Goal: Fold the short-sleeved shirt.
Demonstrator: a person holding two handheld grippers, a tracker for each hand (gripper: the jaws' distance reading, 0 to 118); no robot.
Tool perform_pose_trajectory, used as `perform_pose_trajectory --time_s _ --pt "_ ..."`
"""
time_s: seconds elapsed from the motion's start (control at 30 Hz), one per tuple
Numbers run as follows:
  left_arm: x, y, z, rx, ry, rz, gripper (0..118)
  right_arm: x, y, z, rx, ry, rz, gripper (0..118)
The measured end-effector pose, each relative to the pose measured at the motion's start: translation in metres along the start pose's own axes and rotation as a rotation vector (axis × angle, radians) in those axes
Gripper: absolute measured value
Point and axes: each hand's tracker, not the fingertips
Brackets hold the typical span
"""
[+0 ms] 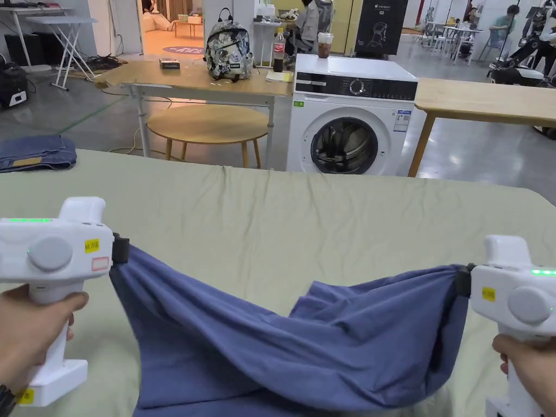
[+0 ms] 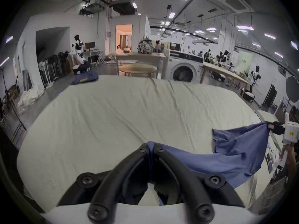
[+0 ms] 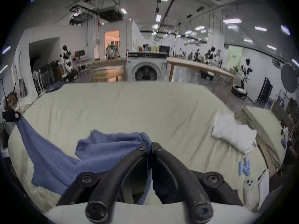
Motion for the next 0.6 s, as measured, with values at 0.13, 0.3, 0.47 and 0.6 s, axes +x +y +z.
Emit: perform_pose_trajectory --time_s 0.13,0.3,0.47,0.6 --pt "-0.02 0.029 0.021 0.061 0.034 0.028 0 0.009 0.03 0.012 0.071 -0.032 -0.006 2" --pt "-0.041 0.072 0.038 0.109 0.05 0.07 0 0.018 0.071 0.022 0.146 -0.067 -0.043 2" --pt "-0.046 0.117 0.047 0.161 0.071 0.062 0 0.015 0.118 0.035 0.207 -0.085 -0.053 2" --pt "-0.051 0.157 0.043 0.198 0.076 0.061 0 0.013 0.156 0.036 0.233 -0.08 -0.067 2"
